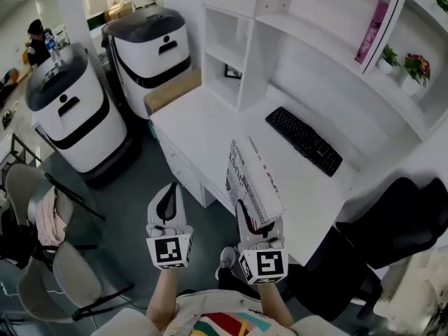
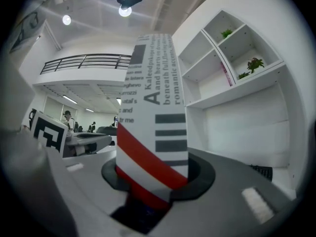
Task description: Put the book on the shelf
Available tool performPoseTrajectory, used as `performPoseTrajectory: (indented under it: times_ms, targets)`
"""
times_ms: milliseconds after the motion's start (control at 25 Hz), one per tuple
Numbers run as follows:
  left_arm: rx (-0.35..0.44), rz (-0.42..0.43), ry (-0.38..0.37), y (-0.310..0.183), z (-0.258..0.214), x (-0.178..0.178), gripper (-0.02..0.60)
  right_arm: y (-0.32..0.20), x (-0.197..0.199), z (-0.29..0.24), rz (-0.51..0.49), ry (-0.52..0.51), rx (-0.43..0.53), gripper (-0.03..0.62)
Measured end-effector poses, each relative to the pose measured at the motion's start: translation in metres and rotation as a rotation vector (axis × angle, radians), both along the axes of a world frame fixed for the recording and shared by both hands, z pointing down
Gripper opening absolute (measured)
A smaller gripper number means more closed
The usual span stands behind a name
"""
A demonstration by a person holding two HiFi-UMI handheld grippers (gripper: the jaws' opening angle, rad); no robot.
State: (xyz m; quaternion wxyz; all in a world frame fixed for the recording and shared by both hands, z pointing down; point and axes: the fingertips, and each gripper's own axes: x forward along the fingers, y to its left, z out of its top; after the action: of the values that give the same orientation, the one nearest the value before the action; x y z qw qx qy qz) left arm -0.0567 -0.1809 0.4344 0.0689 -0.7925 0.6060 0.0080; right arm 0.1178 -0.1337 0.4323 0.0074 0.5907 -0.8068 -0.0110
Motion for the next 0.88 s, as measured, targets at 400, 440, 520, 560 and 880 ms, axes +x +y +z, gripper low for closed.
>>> performPoseTrajectory:
  times_ms: [400, 440, 520, 560, 880]
  targets:
    - [0.042, 0.187, 0.009, -0.071, -0.031, 0.136, -0.005, -0.055, 0.133, -0.003, 0.185, -0.057, 0.013, 0.160]
    - [0.046, 0.195, 0.004, -0.075, -0.032, 0.143, -0.005, -0.054, 0.141, -0.004, 0.199, -0.056, 0.021, 0.160]
    - [0.068, 0.228, -0.009, -0.084, -0.039, 0.162, -0.005, -0.054, 0.159, -0.007, 0.235, -0.056, 0.038, 0.160]
    - [0.081, 0.251, -0.010, -0.089, -0.044, 0.172, -0.005, -0.055, 0.167, -0.008, 0.259, -0.064, 0.044, 0.160]
    - [0.117, 0.447, -0.024, -0.108, -0.067, 0.257, -0.005, -0.041, 0.234, -0.019, 0.472, -0.091, 0.069, 0.160]
